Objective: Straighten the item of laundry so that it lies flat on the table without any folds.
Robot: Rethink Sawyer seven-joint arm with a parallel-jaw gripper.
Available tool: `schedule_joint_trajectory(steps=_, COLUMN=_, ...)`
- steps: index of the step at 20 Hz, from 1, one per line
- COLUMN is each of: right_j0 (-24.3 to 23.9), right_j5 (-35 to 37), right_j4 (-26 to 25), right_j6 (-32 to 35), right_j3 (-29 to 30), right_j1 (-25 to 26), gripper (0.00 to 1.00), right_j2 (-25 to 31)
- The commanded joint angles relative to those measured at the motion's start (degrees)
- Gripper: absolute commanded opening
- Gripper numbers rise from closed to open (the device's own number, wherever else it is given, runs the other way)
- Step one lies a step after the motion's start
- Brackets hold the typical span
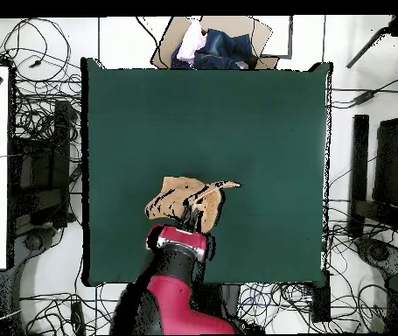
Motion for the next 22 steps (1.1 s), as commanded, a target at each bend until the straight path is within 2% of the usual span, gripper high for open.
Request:
schedule_joint_trajectory(steps=1, right_j0=-6.4, right_j5=-10.6, right_j4=-6.6, right_j6=20.4, right_j3=1.8, right_j1=9.2, gripper=0.0, right_j2=8.4)
schedule_joint_trajectory(steps=9, right_j0=-13.6, right_j5=-15.9, right_j4=-14.4, right_j6=19.5, right_j3=-3.3, right_j1=16.6, gripper=0.0, right_j2=12.3)
schedule_joint_trajectory(steps=22, right_j0=-20.7, right_j5=-19.8, right_j4=-21.1, right_j6=15.8, right_j3=-9.7, right_j1=24.7, gripper=0.0, right_j2=16.1)
